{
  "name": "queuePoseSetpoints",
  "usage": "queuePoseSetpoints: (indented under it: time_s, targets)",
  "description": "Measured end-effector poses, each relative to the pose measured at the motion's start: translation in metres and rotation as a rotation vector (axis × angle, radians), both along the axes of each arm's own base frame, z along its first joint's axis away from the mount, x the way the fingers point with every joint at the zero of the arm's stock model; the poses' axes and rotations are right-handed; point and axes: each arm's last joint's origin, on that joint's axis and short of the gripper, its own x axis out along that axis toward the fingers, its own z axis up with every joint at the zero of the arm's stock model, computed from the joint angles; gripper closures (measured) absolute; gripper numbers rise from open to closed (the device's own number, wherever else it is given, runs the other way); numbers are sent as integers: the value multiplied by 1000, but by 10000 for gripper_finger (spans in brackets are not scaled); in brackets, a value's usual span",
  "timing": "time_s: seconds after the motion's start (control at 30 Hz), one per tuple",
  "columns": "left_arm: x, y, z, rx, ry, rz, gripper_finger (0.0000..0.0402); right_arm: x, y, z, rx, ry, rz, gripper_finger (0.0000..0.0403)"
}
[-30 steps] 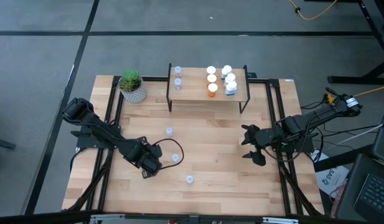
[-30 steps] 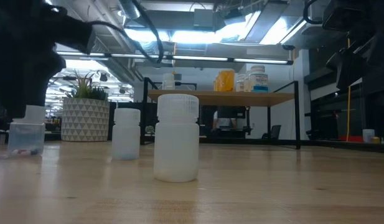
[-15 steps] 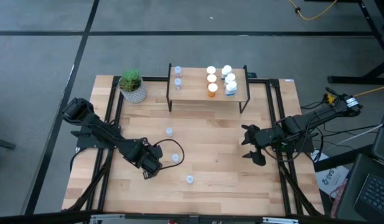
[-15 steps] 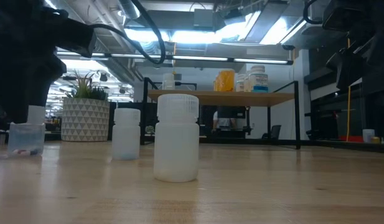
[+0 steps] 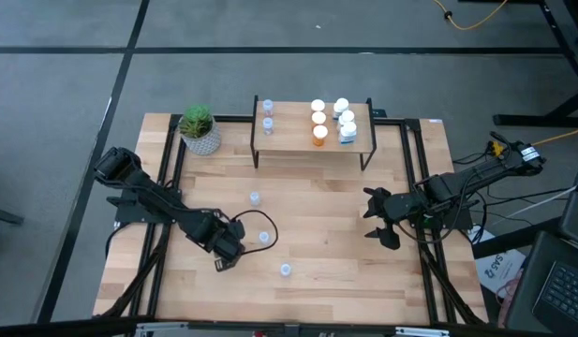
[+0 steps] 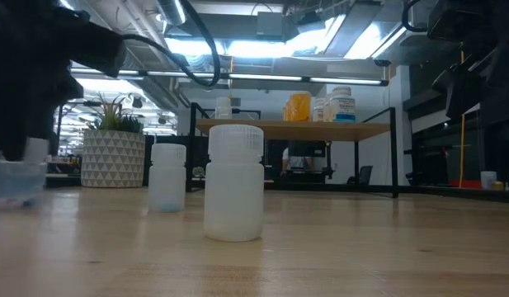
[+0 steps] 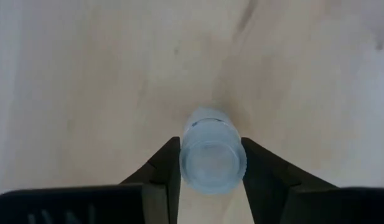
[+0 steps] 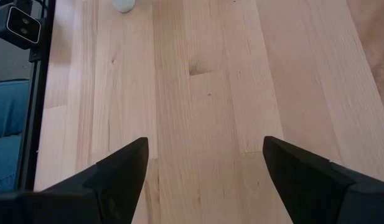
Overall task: Pick and place medicine bottles onto shelf by color
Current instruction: Put the transparent pill bottle on the shelf aligned with the other transparent pill bottles
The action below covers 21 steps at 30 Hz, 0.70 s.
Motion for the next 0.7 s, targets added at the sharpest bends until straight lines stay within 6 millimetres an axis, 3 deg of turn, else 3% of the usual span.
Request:
queuePoseSetpoints:
  time_s: [0.13, 0.33, 0.53, 0.7]
  targets:
    - [13, -2, 20, -51, -40, 8, 284, 0, 0, 0, 0, 0, 0, 85]
    - [41, 16, 87, -20, -129, -38, 284, 0, 0, 0, -2, 0, 3, 85]
    - [67, 69, 149, 79, -286, -31, 284, 0, 0, 0, -4, 5, 3, 85]
    - [78, 128, 171, 130, -338, -15, 284, -1, -1, -1, -26, 12, 25, 85]
